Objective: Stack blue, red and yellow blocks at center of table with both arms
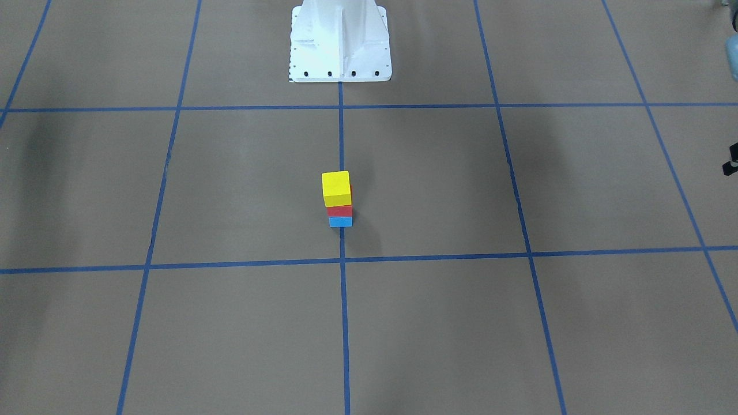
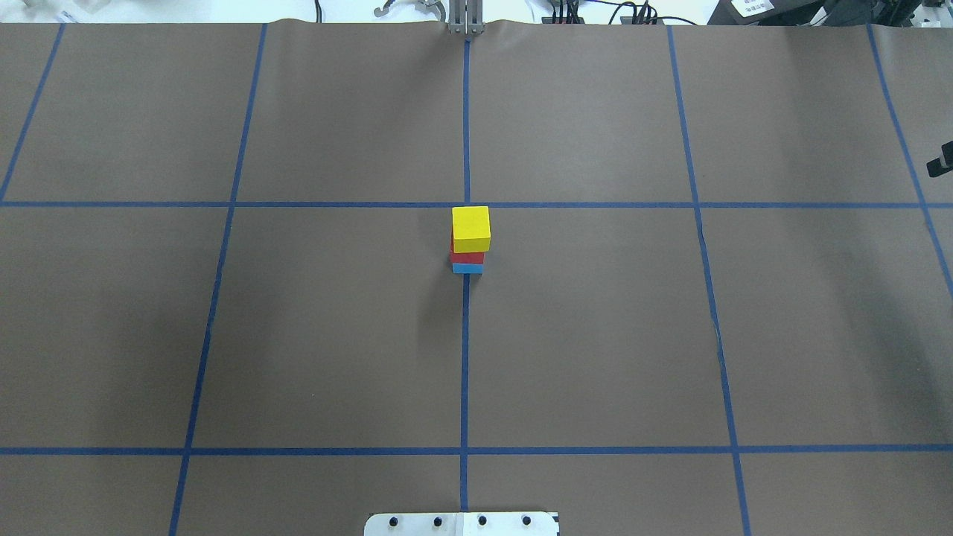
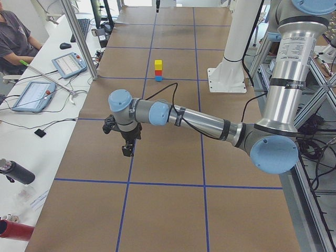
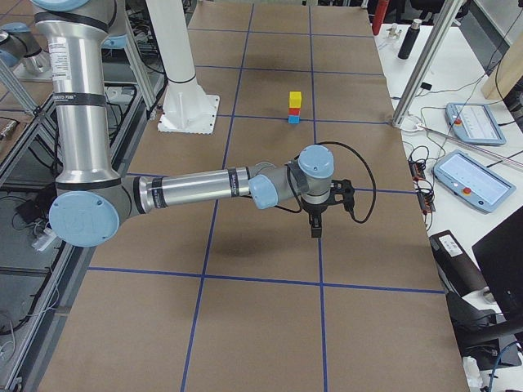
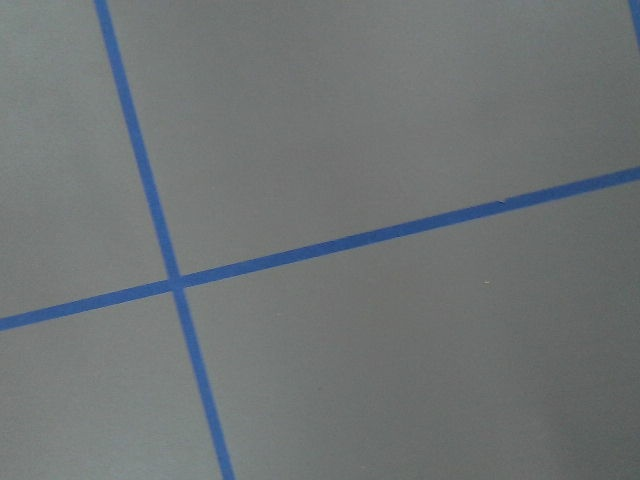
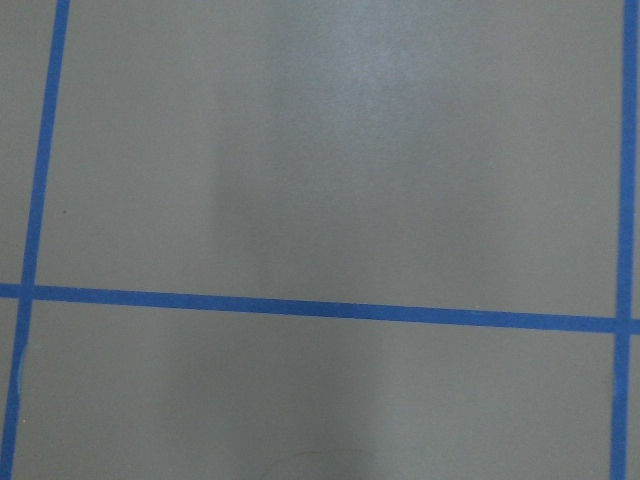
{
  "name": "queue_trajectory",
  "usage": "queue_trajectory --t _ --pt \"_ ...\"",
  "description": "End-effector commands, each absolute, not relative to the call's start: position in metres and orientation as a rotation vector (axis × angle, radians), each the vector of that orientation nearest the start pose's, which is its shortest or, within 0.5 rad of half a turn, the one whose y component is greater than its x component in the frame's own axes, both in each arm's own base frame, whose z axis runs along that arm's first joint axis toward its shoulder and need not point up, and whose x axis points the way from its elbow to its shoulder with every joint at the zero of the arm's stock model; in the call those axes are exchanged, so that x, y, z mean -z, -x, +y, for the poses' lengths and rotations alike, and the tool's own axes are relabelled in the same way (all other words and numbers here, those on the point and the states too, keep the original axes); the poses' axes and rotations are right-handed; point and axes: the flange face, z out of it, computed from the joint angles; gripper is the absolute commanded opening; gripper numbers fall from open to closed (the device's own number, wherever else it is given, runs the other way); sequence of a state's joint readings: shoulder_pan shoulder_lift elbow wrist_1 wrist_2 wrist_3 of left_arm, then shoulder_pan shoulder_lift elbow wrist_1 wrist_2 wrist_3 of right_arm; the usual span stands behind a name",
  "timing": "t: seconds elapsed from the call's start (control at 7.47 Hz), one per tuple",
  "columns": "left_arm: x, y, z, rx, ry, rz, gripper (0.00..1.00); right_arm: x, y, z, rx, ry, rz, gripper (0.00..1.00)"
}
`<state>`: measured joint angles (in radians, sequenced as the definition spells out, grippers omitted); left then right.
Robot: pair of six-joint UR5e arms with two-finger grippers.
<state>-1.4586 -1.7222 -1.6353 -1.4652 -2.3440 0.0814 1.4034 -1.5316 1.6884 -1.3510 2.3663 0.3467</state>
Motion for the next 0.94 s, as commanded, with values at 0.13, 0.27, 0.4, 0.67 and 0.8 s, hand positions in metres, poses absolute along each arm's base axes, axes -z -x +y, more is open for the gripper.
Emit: queue_trajectory --t 0.13,0.27,0.4,0.67,0.8 --pt "-0.585 0.015 -0.561 -0.226 -0.094 0.781 1.00 -0.545 0.015 -0.528 -0.043 -0.088 -0.863 0.99" --pt "-0.587 0.015 -0.561 -0.224 -0.089 0.782 1.00 -0.544 0.008 -0.528 -0.049 -0.095 -0.862 0.99" --pt "-0.588 0.015 -0.560 -0.223 -0.088 0.782 1.00 -0.545 0.009 -0.528 -0.049 -0.092 -0.861 0.99" --pt "-0.587 0.010 -0.561 -0.178 -0.082 0.853 1.00 -0.549 0.015 -0.528 -0.033 -0.084 -0.853 0.99" --pt "-0.582 0.010 -0.563 -0.103 -0.082 0.860 1.00 -0.553 0.016 -0.527 -0.029 -0.077 -0.851 0.99"
